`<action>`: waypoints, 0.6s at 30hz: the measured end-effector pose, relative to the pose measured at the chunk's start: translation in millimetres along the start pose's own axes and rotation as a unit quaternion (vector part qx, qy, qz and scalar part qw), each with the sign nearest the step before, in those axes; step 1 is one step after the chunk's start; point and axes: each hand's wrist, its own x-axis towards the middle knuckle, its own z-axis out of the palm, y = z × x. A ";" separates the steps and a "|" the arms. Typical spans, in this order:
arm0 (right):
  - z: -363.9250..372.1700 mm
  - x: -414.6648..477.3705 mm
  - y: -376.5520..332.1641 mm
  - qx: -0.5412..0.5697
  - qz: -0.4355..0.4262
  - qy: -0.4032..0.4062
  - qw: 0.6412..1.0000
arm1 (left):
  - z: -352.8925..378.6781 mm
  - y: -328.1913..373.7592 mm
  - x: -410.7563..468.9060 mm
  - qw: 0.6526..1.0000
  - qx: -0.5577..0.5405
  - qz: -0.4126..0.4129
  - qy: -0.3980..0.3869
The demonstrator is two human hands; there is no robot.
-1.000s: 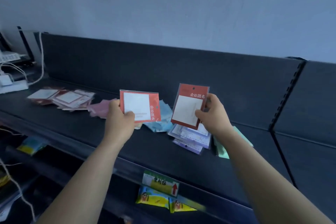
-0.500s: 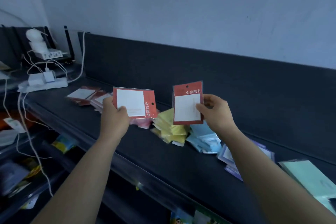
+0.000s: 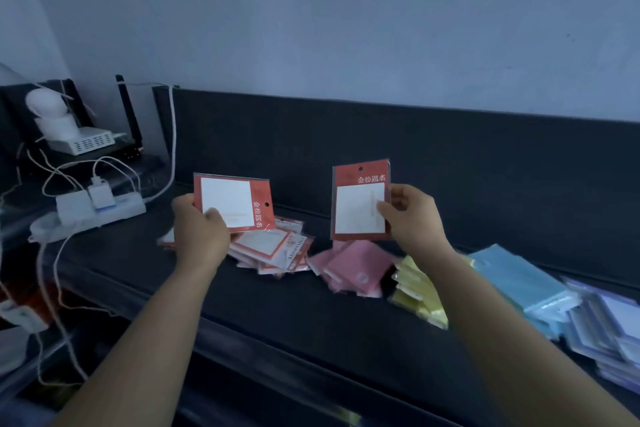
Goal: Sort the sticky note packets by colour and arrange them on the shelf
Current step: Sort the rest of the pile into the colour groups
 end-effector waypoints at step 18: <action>76.2 8.6 -2.7 -0.057 0.053 -0.022 0.997 | 23.2 -44.7 36.9 0.966 0.171 0.075 -0.180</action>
